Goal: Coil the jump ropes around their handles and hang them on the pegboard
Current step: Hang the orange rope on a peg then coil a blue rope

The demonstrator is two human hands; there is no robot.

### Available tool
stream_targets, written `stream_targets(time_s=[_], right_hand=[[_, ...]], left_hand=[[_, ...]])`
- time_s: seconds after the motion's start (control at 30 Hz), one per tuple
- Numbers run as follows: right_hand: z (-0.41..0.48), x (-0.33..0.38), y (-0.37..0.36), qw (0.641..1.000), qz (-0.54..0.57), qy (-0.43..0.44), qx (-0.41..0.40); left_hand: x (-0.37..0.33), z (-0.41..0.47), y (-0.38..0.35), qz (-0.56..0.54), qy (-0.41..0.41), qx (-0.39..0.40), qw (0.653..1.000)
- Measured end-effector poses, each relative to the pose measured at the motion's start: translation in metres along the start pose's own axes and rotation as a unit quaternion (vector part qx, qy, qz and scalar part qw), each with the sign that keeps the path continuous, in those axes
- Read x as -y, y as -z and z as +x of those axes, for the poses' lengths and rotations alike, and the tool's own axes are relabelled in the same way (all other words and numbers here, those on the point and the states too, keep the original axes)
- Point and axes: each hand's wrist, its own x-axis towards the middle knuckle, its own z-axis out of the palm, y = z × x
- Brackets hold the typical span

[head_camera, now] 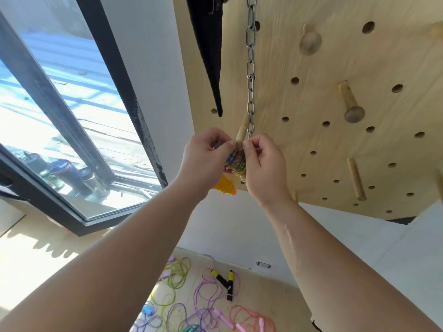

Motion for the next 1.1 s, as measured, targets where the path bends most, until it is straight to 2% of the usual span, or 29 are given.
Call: stream_targets(time_s=[0.17,0.27,0.4,0.6,0.77,0.93,1.0,1.1], right_hand=[[0.004,-0.001,-0.001,0.999,0.018,-0.032,0.004],[0.005,-0.006,0.001,1.000,0.001,-0.008,0.014],[0.009,-0.010,0.003,0.999,-0.010,0.015,0.028],[0.016,-0.009,0.008,0.990,-0.103,0.093,0.032],[0.021,-0.014,0.005,0.977,-0.174,0.127,0.000],[0.026,-0.014,0.011,0.954,-0.228,0.196,-0.009],[0.022,-0.014,0.015,0.956,-0.221,0.193,0.003],[0.017,-0.011,0.015,0.974,-0.176,0.143,0.015]], left_hand=[[0.000,0.007,0.003,-0.024,0.034,0.034,0.999],[0.004,0.010,0.009,-0.088,0.058,0.093,0.990],[0.008,0.014,0.013,-0.103,0.045,0.137,0.984],[0.012,0.021,0.015,-0.191,0.089,0.188,0.959],[0.013,0.028,0.008,-0.217,0.106,0.174,0.955],[0.019,0.033,0.001,-0.199,0.077,0.143,0.966],[0.021,0.034,0.000,-0.178,0.056,0.127,0.974],[0.021,0.032,-0.002,-0.131,0.020,0.098,0.986]])
